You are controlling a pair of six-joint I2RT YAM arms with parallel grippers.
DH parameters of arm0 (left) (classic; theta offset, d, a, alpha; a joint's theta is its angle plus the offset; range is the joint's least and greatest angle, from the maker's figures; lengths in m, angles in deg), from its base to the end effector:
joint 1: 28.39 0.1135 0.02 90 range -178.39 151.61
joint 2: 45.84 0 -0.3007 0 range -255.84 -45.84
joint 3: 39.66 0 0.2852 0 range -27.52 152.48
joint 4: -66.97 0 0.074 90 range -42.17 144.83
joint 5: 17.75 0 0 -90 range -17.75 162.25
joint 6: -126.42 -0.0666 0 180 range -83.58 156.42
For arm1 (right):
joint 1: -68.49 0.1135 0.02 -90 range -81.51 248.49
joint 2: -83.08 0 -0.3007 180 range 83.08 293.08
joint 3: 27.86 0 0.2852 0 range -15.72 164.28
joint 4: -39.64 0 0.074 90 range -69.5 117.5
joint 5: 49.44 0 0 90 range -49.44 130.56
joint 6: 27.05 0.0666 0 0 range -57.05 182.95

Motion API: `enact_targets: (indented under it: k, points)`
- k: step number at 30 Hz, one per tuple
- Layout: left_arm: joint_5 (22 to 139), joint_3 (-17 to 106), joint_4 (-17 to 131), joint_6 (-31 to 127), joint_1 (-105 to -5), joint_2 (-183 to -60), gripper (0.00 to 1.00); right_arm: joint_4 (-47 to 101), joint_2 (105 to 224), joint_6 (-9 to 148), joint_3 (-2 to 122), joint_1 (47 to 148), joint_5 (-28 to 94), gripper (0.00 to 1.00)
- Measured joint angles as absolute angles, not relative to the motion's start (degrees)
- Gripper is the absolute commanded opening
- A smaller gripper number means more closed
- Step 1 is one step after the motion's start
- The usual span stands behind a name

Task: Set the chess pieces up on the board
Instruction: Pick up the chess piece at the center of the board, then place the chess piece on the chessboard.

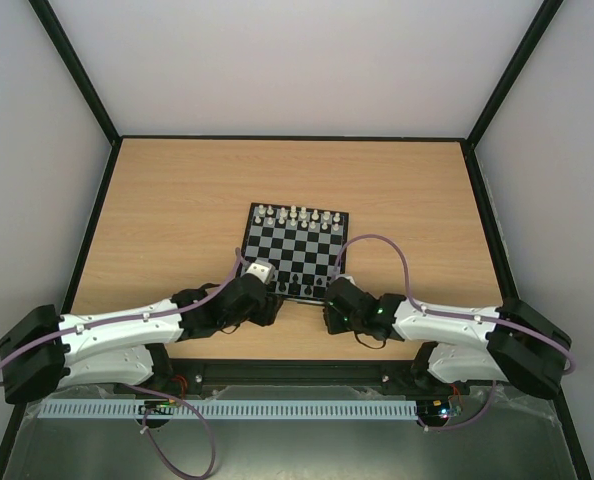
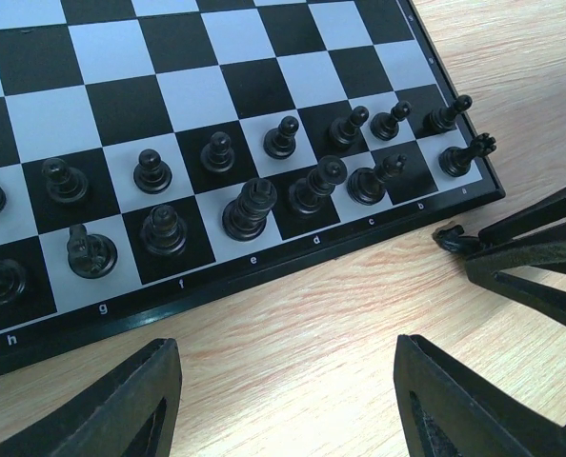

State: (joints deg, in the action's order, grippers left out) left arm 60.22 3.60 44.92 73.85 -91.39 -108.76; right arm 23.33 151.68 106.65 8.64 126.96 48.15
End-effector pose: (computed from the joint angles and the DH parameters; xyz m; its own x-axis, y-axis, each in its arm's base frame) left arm 0.1284 -0.2214 0.1927 -0.7266 0.1166 -0.6771 0.4523 0.8230 -0.3436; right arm 0.1355 0.2041 0.1372 -0.8348 -0.0511 -0.5482 -0.3075 0.8692 0.3872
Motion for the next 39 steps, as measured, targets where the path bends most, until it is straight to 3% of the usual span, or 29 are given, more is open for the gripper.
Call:
enact_targets:
  k: [5, 15, 23, 39]
  points:
    - [60.22, 3.60, 45.09, 73.63, -91.37, -109.09, 0.64, 23.86, 153.28, 106.22, 9.73, 127.84, 48.05, 0.32]
    - [60.26, 3.62, 45.24, 73.43, -91.37, -109.66, 0.64, 24.43, 155.42, 105.56, 10.85, 128.34, 48.29, 0.10]
    - [61.09, 3.62, 45.55, 73.39, -90.99, -109.57, 0.64, 24.56, 155.13, 105.50, 10.91, 128.60, 47.96, 0.07]
    - [85.90, -1.98, 56.13, 74.11, -86.84, -96.61, 0.65, 22.26, 137.06, 101.43, 9.97, 129.22, 36.48, 0.09]
